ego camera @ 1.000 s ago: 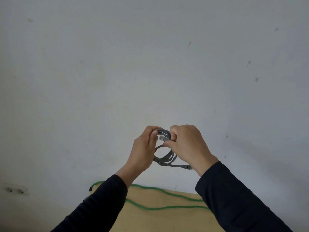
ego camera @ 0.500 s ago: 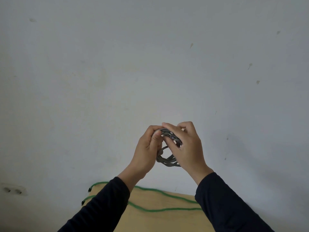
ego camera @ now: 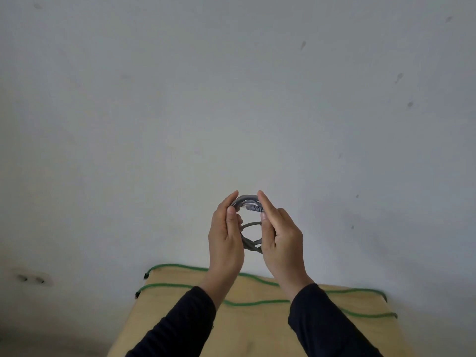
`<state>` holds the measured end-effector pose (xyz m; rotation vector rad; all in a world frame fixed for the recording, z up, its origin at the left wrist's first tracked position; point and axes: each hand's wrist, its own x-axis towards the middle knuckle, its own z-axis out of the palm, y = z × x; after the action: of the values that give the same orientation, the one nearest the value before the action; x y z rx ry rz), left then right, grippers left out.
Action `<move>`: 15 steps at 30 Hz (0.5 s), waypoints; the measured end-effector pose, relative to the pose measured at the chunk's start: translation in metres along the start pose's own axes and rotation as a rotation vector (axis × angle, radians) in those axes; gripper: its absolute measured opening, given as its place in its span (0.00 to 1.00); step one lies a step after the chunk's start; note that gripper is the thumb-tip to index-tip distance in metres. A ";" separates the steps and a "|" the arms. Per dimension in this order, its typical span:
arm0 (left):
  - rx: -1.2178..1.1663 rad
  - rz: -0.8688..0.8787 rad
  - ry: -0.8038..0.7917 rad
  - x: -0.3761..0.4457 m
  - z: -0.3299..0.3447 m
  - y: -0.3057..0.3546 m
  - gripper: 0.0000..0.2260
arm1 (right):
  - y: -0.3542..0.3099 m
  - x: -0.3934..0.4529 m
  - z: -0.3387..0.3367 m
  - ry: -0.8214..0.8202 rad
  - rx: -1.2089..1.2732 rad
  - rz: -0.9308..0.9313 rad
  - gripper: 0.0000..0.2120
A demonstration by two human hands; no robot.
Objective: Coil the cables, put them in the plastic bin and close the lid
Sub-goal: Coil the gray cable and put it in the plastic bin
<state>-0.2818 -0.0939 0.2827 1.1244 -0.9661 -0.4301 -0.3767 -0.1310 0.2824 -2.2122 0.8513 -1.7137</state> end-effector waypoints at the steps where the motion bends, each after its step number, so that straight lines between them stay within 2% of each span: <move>1: 0.001 -0.023 0.040 -0.006 -0.001 -0.006 0.15 | -0.001 -0.008 0.004 -0.004 0.005 0.026 0.18; 5: 0.051 -0.126 0.110 -0.035 -0.018 -0.032 0.13 | -0.002 -0.053 0.018 -0.037 0.011 0.152 0.17; 11: 0.192 -0.322 0.079 -0.110 -0.064 -0.086 0.13 | -0.003 -0.159 0.035 -0.164 0.013 0.343 0.18; 15: 0.271 -0.479 -0.002 -0.159 -0.095 -0.116 0.13 | -0.006 -0.219 0.038 -0.283 -0.015 0.443 0.19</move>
<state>-0.2713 0.0267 0.1004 1.6107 -0.7651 -0.6989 -0.3728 -0.0098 0.0961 -2.0111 1.1697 -1.1640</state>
